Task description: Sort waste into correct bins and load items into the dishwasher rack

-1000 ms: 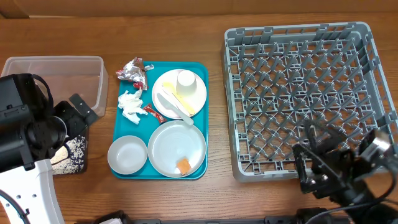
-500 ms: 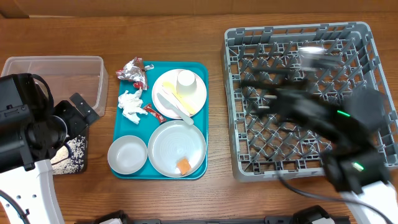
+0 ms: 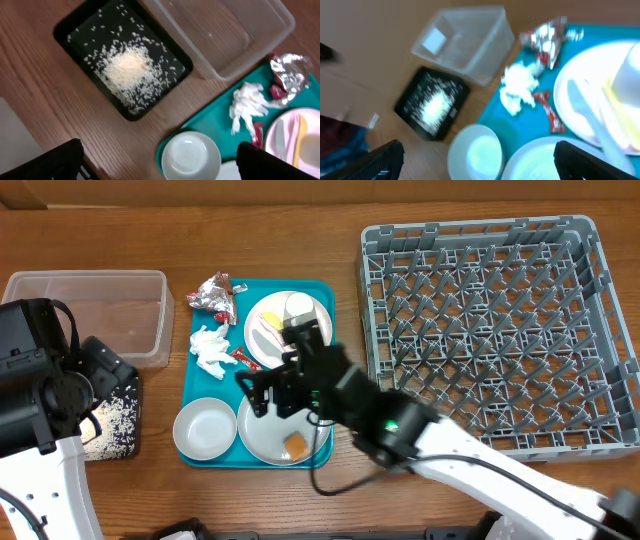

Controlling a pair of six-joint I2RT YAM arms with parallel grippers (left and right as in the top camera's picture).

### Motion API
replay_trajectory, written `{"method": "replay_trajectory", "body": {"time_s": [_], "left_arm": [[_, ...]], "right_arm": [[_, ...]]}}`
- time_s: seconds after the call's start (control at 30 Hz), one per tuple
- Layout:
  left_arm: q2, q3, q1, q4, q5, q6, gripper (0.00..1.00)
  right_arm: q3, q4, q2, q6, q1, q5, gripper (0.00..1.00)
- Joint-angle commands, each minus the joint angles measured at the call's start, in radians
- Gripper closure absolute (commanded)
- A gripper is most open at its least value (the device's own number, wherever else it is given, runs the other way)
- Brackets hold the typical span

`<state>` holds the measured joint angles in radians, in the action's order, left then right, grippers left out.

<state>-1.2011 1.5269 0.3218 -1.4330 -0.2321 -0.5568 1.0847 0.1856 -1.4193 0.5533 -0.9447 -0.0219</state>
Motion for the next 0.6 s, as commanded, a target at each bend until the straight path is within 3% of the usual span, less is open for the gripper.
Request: {"method": "replay_trajectory", "body": {"time_s": [0.0,0.23,0.47,0.57], "left_arm": [[-0.003,0.012,0.005,0.006,-0.086,-0.053,0.00],[-0.003,0.012,0.005,0.006,-0.120,-0.052,0.00],[-0.003,0.012,0.005,0.005,-0.123,-0.050,0.00],[-0.003,0.012,0.005,0.005,-0.123,-0.050,0.00]], "right_arm": [[0.036,-0.055,-0.148,0.027,-0.064,0.028,0.00],[0.057,-0.106,-0.298,0.027,-0.134,0.031,0.02],[0.063,-0.106,-0.370,0.027,-0.162,0.032,0.19],[0.063,-0.106,-0.396,0.054,-0.168,0.040,0.19]]}}
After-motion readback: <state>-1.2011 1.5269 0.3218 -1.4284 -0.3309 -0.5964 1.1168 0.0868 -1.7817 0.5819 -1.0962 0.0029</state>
